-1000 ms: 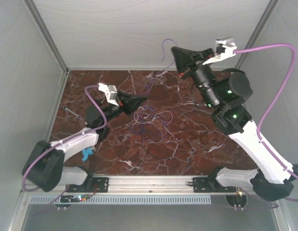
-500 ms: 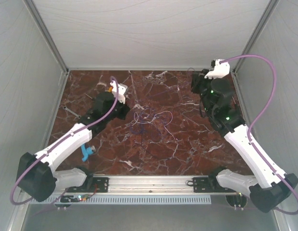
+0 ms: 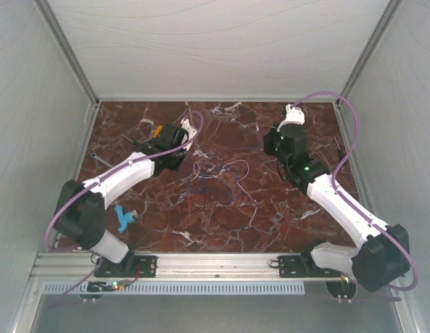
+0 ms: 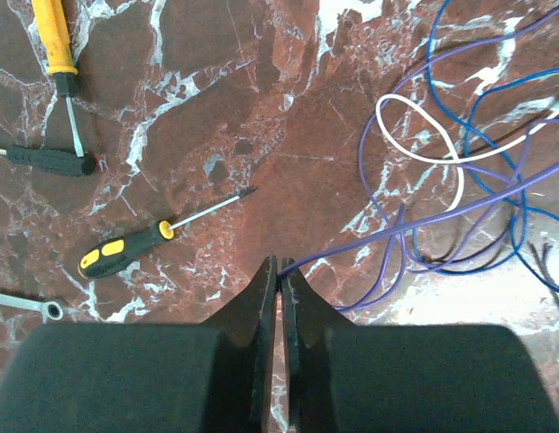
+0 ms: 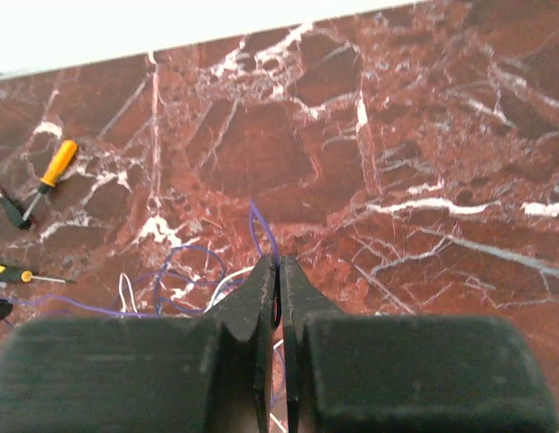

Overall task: Zip-tie the wires
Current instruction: Straighten the cable at the center of the board.

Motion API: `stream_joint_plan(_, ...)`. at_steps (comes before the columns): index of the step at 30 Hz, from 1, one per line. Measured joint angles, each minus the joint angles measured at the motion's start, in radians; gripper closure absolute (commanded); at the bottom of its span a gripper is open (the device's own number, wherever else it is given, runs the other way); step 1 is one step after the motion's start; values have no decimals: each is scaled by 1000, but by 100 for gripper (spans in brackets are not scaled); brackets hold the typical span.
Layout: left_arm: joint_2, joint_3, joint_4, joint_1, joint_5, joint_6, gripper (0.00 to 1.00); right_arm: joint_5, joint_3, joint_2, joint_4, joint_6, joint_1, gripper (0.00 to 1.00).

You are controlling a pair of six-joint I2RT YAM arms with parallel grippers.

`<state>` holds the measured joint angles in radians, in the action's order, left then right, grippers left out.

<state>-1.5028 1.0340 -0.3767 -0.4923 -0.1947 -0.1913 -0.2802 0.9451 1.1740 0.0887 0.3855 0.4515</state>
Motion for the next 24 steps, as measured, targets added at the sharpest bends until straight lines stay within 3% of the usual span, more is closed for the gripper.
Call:
stream_joint_plan(9, -182, 146, -99, 0, -77, -69, 100, 16, -75, 97, -17, 67, -12, 100)
stream_joint_plan(24, -323, 153, -129, -2, -39, -60, 100, 6, -152, 251, -32, 134, -18, 100)
